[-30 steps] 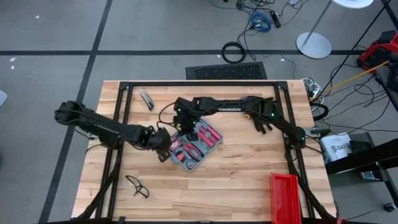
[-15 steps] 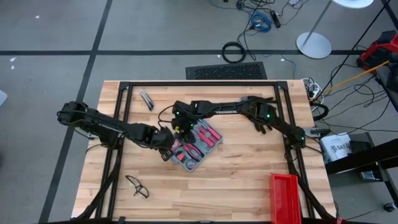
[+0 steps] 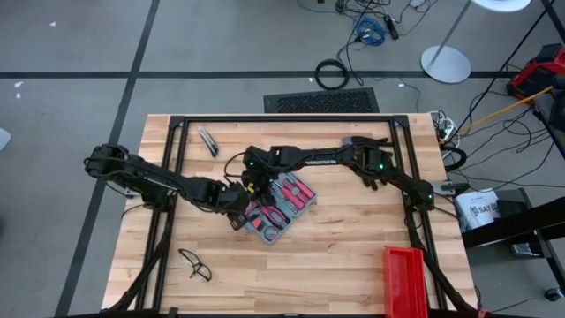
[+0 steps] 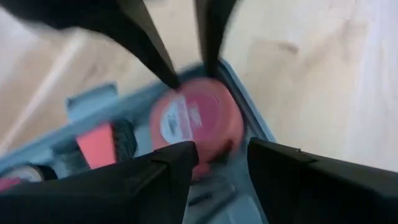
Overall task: Prefit tool cases
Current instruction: Adjust the pink tape measure
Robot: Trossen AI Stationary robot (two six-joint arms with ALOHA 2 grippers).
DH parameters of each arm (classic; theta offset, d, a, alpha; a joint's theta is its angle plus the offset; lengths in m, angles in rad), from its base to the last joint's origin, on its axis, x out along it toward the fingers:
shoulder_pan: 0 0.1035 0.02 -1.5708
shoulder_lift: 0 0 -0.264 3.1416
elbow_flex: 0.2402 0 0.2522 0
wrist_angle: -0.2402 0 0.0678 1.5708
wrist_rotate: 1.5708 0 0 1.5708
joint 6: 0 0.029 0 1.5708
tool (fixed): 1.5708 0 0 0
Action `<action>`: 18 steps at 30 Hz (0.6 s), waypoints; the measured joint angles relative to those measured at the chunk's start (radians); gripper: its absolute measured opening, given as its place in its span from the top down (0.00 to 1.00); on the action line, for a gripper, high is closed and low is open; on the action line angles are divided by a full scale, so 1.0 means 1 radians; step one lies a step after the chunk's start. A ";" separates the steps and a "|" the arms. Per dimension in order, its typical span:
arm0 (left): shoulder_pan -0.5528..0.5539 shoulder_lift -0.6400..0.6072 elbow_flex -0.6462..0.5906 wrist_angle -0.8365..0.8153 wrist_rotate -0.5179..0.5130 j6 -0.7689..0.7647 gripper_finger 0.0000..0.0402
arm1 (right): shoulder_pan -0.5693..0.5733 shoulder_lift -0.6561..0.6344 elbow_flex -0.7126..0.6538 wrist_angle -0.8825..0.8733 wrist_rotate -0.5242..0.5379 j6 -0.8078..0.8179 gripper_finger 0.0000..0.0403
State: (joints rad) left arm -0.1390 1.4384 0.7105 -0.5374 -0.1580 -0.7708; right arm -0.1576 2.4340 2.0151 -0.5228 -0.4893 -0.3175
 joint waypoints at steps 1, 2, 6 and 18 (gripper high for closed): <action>0.000 0.000 -0.001 0.003 -0.013 -0.001 0.72 | 0.001 0.000 0.000 0.017 -0.024 0.011 0.65; -0.001 0.001 -0.002 0.006 -0.030 0.000 0.72 | 0.001 0.001 -0.001 0.027 -0.042 0.023 0.65; -0.001 0.002 -0.003 0.005 -0.044 -0.005 0.72 | 0.000 0.003 -0.003 0.056 -0.055 0.045 0.65; 0.004 -0.023 0.004 -0.047 0.032 -0.008 0.72 | -0.046 -0.019 0.002 0.036 -0.059 0.093 0.65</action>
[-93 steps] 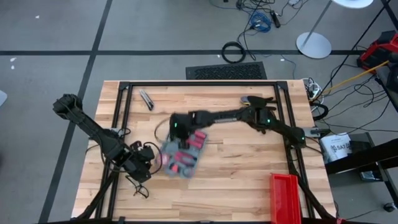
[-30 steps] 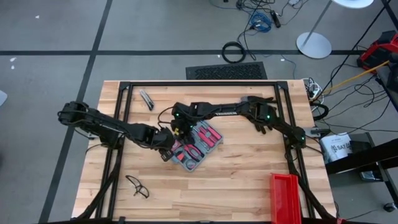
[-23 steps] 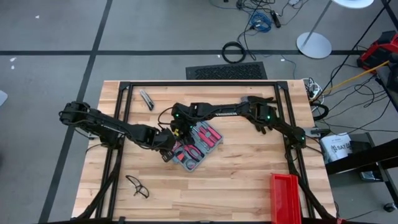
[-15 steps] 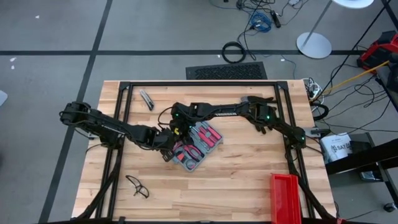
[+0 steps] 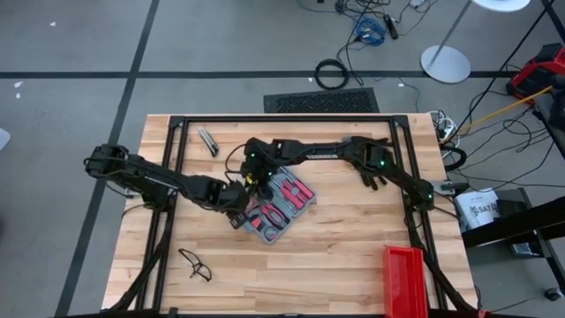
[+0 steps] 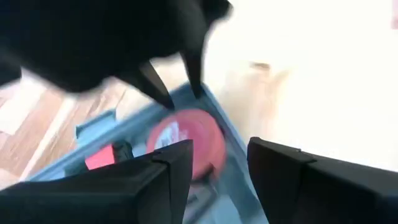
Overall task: Prefit tool cases
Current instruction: Adjust the pink tape measure
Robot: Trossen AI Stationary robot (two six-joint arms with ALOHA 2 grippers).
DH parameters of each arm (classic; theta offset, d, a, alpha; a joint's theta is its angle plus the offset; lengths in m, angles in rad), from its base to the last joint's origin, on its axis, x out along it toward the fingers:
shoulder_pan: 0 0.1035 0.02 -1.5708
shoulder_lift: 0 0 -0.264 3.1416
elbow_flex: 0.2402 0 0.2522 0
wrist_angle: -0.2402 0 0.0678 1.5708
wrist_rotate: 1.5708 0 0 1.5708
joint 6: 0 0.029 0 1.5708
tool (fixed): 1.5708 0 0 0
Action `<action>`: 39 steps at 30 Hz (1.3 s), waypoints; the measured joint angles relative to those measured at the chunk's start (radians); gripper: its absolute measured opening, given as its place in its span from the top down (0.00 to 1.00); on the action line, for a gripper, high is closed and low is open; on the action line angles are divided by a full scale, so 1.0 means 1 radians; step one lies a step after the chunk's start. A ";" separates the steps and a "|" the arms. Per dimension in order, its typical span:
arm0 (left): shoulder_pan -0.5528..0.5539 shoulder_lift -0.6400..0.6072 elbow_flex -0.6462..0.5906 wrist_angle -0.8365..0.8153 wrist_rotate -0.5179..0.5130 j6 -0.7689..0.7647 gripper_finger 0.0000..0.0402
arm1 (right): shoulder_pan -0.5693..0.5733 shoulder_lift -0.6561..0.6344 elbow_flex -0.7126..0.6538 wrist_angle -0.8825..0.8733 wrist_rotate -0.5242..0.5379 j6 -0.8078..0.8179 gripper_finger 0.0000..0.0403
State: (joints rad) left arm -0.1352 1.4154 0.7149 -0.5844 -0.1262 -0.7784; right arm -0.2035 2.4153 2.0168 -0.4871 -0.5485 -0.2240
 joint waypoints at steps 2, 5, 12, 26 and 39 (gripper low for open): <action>-0.001 -0.013 0.022 -0.064 0.011 0.000 0.72 | -0.011 -0.009 0.001 -0.031 0.016 -0.002 0.65; -0.002 -0.035 0.054 -0.138 0.018 0.001 0.72 | -0.020 -0.015 0.001 -0.106 0.073 -0.017 0.65; -0.002 -0.084 0.078 -0.167 0.053 -0.002 0.72 | -0.011 -0.014 0.001 -0.143 0.104 -0.049 0.65; -0.005 -0.081 0.030 -0.214 0.193 -0.080 0.72 | 0.065 0.015 -0.001 -0.050 0.152 -0.084 0.65; -0.001 -0.080 -0.065 -0.021 0.101 -0.080 0.72 | 0.084 0.018 -0.001 0.021 0.151 -0.084 0.65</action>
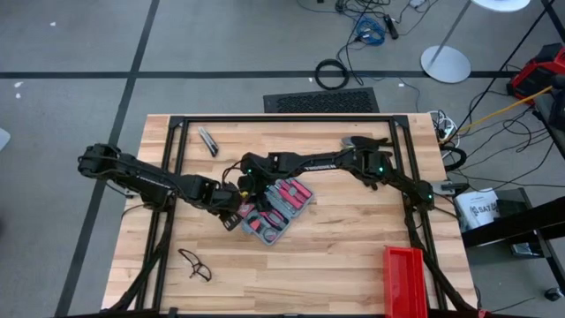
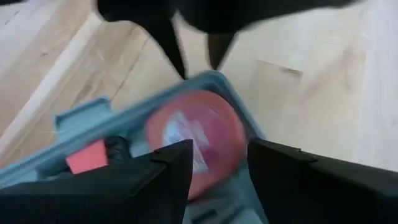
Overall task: Prefit tool cases
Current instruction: Adjust the pink tape measure
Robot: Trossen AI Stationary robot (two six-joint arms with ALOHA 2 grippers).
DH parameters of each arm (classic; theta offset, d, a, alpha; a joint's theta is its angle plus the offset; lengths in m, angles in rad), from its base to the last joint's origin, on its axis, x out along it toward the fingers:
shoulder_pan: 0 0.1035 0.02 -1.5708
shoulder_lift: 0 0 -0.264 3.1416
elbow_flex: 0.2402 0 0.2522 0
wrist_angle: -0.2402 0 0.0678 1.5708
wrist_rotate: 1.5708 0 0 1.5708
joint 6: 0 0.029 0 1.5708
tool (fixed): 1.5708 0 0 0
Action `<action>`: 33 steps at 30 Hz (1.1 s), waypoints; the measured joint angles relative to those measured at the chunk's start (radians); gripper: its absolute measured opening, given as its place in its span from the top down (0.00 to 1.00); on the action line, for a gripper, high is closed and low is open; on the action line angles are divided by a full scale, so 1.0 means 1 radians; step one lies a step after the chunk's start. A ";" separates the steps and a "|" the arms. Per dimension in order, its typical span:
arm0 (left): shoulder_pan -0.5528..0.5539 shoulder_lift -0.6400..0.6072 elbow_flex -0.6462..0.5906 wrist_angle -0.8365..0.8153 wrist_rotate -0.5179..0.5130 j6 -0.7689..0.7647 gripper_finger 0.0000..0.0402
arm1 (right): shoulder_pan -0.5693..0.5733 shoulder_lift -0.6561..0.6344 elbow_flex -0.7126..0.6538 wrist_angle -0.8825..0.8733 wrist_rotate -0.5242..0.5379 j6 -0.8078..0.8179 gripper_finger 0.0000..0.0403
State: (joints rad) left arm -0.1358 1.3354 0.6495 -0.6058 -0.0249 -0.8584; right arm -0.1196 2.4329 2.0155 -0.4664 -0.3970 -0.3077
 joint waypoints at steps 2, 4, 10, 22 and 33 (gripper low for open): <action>-0.001 0.000 0.000 -0.001 -0.009 0.000 0.72 | 0.005 0.000 0.000 0.002 0.000 0.000 0.65; -0.001 0.000 0.000 -0.002 -0.010 0.000 0.72 | 0.005 0.000 0.000 0.004 0.002 -0.007 0.65; 0.000 0.000 0.013 -0.010 0.019 0.001 0.72 | -0.013 -0.015 -0.001 0.022 0.005 0.020 0.65; -0.001 0.001 0.021 -0.087 0.023 0.003 0.72 | 0.009 0.060 0.003 0.109 -0.097 0.101 0.69; -0.003 -0.002 0.072 -0.147 -0.028 0.000 0.72 | -0.004 0.068 0.002 0.101 -0.125 0.098 0.75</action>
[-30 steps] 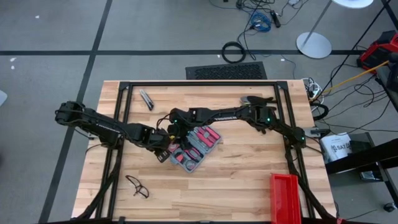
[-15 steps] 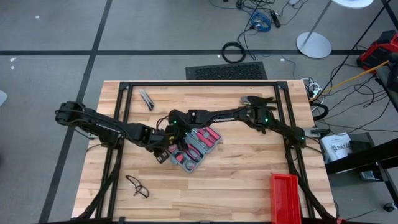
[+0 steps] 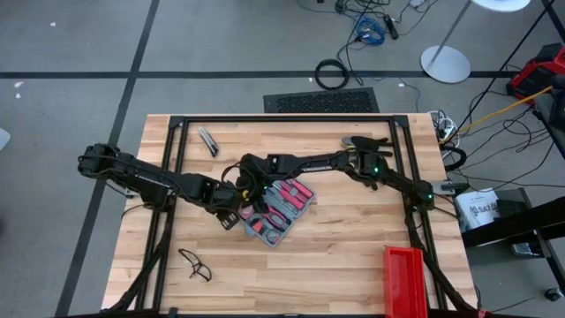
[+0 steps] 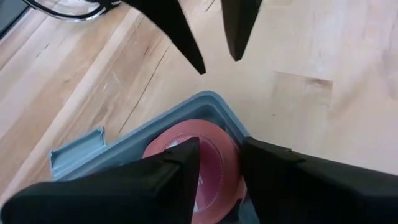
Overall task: Prefit tool cases
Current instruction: Adjust the pink tape measure
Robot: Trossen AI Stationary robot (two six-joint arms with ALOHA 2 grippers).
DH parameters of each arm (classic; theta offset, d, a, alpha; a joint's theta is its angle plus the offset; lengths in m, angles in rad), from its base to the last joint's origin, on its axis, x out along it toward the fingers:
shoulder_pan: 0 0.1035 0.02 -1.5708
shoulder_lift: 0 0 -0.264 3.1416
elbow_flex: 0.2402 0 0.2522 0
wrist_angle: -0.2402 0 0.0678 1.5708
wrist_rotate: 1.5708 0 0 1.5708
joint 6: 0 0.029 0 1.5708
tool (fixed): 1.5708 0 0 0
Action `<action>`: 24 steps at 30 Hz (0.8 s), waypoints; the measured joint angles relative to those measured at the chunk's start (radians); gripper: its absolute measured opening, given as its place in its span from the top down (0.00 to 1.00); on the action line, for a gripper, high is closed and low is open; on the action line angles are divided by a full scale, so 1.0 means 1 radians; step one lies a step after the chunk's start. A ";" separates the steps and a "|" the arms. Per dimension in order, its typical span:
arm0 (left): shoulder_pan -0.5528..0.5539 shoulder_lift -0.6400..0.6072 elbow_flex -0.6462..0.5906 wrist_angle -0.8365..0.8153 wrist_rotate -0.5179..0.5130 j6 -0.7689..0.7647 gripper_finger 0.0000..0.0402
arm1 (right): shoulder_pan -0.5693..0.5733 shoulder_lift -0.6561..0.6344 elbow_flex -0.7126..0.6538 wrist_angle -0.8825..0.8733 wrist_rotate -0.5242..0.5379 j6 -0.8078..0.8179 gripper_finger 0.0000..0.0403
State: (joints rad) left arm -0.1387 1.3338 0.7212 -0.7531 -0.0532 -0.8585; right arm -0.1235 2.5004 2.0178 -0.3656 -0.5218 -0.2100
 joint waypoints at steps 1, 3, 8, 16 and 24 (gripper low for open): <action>0.000 0.000 0.000 -0.001 0.000 -0.001 0.72 | 0.001 -0.001 0.000 0.003 0.002 -0.005 0.75; 0.000 0.000 0.000 0.003 0.000 -0.002 0.72 | -0.001 -0.015 -0.002 -0.005 0.009 -0.014 0.76; -0.006 0.000 0.000 0.033 0.004 -0.026 0.72 | -0.024 -0.074 -0.005 -0.050 0.086 -0.053 0.76; -0.015 0.007 -0.025 0.143 -0.013 -0.027 0.72 | -0.055 -0.074 -0.003 -0.195 0.183 -0.107 0.92; -0.018 0.010 -0.067 0.153 0.022 -0.079 0.72 | -0.023 -0.055 -0.001 -0.180 0.182 -0.119 0.99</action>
State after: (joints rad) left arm -0.1568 1.3437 0.6543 -0.5999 -0.0311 -0.9372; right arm -0.1460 2.4451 2.0167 -0.5457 -0.3401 -0.3290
